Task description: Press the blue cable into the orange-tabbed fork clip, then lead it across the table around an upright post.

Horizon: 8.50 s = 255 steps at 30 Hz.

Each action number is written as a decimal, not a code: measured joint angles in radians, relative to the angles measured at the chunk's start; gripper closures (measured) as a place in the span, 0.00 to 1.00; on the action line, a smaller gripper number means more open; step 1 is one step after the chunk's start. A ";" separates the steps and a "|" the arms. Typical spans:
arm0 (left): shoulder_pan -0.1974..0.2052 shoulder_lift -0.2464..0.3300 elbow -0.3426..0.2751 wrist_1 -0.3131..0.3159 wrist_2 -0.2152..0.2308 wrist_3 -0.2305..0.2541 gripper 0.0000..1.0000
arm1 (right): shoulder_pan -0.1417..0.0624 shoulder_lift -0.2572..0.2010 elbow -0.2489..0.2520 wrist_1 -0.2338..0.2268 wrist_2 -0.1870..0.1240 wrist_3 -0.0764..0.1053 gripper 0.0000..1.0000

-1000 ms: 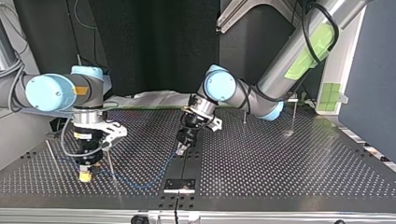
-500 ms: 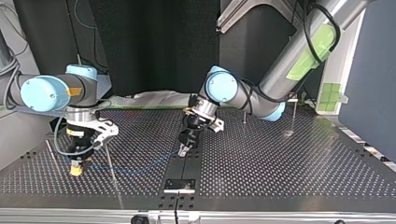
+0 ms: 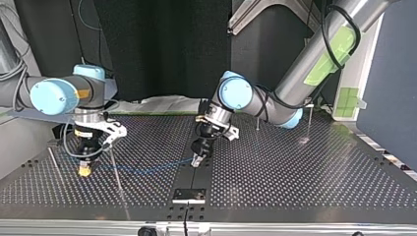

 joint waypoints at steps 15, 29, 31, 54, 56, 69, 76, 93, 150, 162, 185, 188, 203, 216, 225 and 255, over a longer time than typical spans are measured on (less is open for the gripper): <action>0.000 -0.001 0.000 0.002 -0.011 0.008 1.00 | 0.015 0.055 0.009 0.001 0.001 -0.008 0.98; -0.001 -0.033 0.000 0.003 -0.009 0.011 1.00 | 0.032 0.112 0.009 0.000 0.002 -0.017 0.98; -0.001 -0.036 0.000 0.003 -0.010 0.014 1.00 | 0.033 0.114 0.009 0.000 0.002 -0.018 0.98; 0.001 -0.039 0.000 -0.025 -0.036 0.051 1.00 | 0.033 0.152 0.009 -0.002 0.005 -0.023 0.98; 0.001 -0.039 0.000 -0.032 -0.042 0.057 1.00 | 0.033 0.154 0.009 -0.002 0.005 -0.024 0.98; 0.008 -0.039 0.000 -0.127 -0.127 0.150 0.58 | 0.033 0.157 0.009 -0.001 0.003 -0.024 0.98; 0.005 -0.039 0.000 -0.179 -0.150 0.195 0.21 | 0.034 0.157 0.009 -0.001 0.003 -0.024 0.98; -0.003 -0.049 0.000 -0.314 -0.204 0.207 0.05 | 0.033 0.157 0.009 -0.001 0.003 -0.025 0.98; 0.004 -0.231 -0.222 -0.299 -0.373 0.346 0.03 | 0.032 0.158 0.009 -0.001 0.003 -0.025 0.98; 0.006 -0.267 -0.223 -0.252 -0.427 0.384 0.03 | 0.033 0.158 0.009 -0.001 0.004 -0.026 0.98; 0.036 -0.283 -0.223 -0.324 -0.506 0.469 0.03 | 0.033 0.158 0.009 -0.001 0.003 -0.026 0.98; 0.037 -0.299 -0.222 -0.314 -0.519 0.478 0.03 | 0.034 0.157 0.009 -0.001 0.003 -0.026 0.98; 0.049 -0.307 -0.223 -0.203 -0.564 0.524 0.03 | 0.038 0.157 0.011 -0.001 0.007 -0.025 0.98; 0.061 -0.309 -0.222 -0.197 -0.547 0.554 0.03 | 0.034 0.159 0.044 -0.002 0.026 -0.026 0.98; 0.063 -0.322 -0.222 -0.193 -0.518 0.555 0.03 | 0.038 0.161 0.048 -0.002 0.027 -0.025 0.98; 0.087 -0.326 -0.222 -0.179 -0.522 0.556 0.03 | 0.037 0.166 0.100 -0.005 0.075 -0.036 0.98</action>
